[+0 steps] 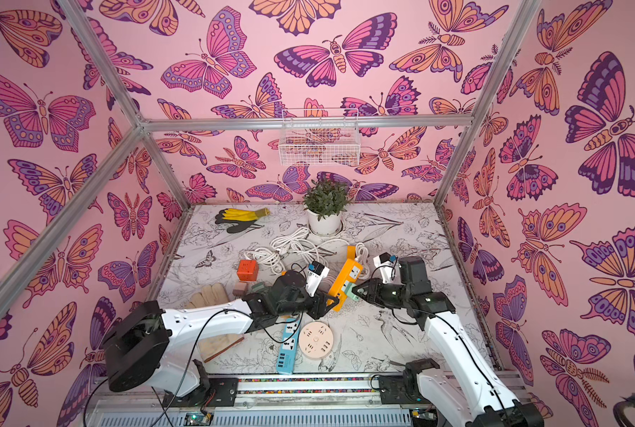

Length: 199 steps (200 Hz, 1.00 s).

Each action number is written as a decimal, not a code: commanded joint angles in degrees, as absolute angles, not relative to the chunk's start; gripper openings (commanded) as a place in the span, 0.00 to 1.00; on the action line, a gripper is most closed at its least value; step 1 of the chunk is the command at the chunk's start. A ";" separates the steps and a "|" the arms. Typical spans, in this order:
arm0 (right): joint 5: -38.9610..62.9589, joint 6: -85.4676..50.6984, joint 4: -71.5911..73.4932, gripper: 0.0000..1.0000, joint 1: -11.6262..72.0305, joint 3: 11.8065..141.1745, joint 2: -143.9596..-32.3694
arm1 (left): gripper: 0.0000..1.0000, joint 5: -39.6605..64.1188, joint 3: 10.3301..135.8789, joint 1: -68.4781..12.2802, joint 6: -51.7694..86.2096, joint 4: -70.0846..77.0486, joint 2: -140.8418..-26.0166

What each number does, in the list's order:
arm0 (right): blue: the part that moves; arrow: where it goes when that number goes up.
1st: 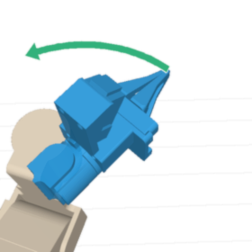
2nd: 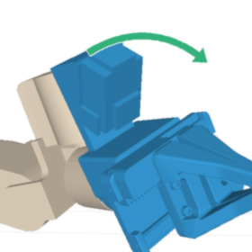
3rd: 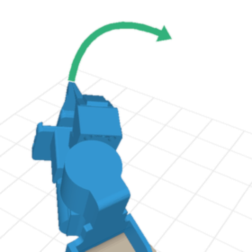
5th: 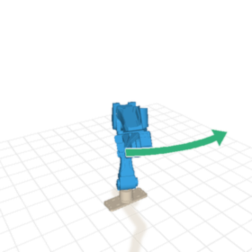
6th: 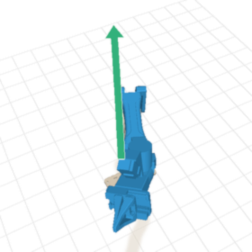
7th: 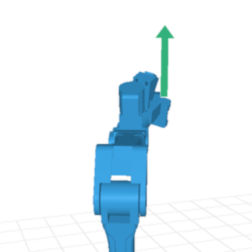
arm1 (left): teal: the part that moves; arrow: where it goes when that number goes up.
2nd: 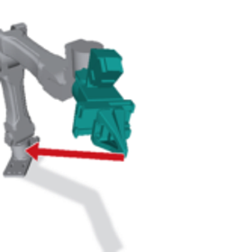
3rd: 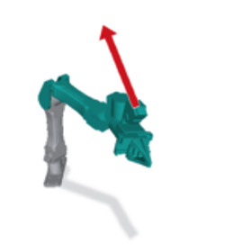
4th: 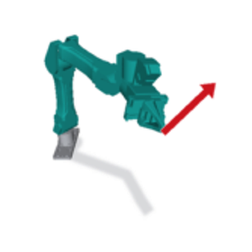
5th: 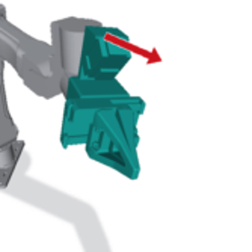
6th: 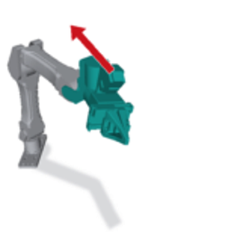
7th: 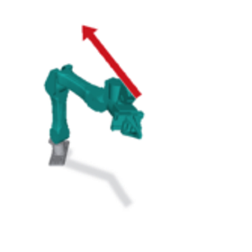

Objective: Pull the plug off the socket
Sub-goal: Place the socket at the center of the board.

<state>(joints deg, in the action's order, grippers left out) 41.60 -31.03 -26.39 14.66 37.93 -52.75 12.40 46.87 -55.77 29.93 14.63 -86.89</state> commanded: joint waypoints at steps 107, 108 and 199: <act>39.11 -27.04 -40.90 0.16 9.07 45.27 -53.94 | 0.07 19.35 45.29 -51.75 37.10 14.65 -93.25; 39.51 -26.70 -41.19 0.16 8.71 45.27 -54.04 | 0.07 19.47 45.23 -51.63 37.14 14.75 -93.30; 37.64 -40.00 -32.74 0.13 17.34 36.38 -45.14 | 0.05 22.26 47.93 -50.43 39.56 16.41 -97.76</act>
